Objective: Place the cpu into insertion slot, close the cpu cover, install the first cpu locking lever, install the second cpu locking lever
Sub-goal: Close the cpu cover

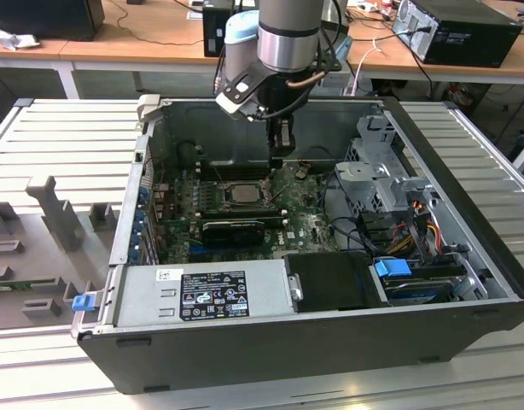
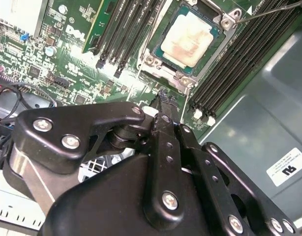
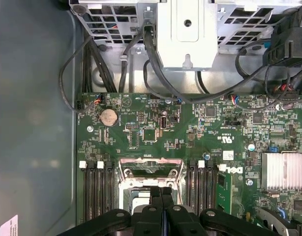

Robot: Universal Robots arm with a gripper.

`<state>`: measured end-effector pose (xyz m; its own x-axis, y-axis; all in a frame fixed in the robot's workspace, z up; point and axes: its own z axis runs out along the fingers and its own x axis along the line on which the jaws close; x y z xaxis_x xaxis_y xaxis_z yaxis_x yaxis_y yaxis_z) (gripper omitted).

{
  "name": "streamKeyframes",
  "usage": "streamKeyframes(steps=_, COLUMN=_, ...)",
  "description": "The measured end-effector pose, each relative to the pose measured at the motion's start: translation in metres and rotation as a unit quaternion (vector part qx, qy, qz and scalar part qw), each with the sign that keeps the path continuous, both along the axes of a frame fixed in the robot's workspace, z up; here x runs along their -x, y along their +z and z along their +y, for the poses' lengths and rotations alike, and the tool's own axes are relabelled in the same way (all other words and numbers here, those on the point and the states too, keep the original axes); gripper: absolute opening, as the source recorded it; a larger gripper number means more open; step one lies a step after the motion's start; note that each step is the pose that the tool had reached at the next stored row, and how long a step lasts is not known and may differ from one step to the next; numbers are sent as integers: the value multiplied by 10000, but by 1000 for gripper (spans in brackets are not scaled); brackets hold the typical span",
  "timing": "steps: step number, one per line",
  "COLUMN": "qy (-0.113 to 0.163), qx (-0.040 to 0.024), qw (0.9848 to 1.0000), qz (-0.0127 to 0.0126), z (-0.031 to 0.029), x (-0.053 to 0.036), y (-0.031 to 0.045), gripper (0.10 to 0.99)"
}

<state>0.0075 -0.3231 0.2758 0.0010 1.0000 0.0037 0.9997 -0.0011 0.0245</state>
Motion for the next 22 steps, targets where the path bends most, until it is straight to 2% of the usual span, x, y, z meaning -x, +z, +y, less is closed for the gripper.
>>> streamKeyframes(steps=10, qy=0, qx=1, qw=10000, qz=1, z=0, x=-60, y=2, gripper=106)
streamKeyframes(steps=22, qy=0, qx=1, qw=10000, qz=0, z=0, x=-298, y=-5, gripper=106)
